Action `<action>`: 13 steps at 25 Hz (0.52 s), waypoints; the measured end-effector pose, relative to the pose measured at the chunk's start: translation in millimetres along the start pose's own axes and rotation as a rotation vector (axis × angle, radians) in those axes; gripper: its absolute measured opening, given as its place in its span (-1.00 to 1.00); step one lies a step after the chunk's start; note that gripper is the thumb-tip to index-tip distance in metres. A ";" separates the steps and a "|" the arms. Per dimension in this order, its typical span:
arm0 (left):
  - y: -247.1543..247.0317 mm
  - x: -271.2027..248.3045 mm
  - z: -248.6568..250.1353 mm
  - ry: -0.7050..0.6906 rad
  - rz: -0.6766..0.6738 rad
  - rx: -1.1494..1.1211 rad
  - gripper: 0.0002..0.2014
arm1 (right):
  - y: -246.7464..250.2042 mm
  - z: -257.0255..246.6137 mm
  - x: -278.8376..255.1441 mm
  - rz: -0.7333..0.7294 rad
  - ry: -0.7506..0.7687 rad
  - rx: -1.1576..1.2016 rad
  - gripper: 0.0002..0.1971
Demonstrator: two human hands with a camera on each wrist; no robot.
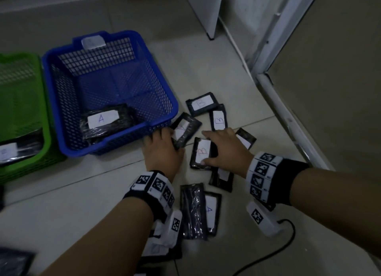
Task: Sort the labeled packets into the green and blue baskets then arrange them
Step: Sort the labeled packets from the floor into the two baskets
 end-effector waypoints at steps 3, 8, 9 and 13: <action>-2.8 -1.1 -8.4 -0.037 -0.060 -0.192 -0.20 | 2.5 -1.9 0.8 -0.031 -0.026 0.077 -0.13; 1.1 -28.1 -24.7 -0.135 -0.180 -0.463 -0.26 | 9.5 -10.6 -10.8 -0.049 -0.036 0.521 -0.72; 5.9 -32.9 -28.1 -0.169 -0.183 -0.499 -0.27 | 11.7 -15.7 -14.1 -0.050 -0.067 0.600 -0.76; 49.2 -51.4 -43.9 -0.329 -0.003 -0.591 -0.30 | 17.9 -39.4 -12.8 -0.013 -0.096 0.826 -0.82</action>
Point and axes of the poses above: each hand's wrist, its own x-axis towards the middle knuckle, its own y-axis out of the back of the hand, z = x × y, the point moved 4 cm from there along x, towards the middle knuckle, and after that the axes turned 6 degrees about x, right-handed, at the moved point
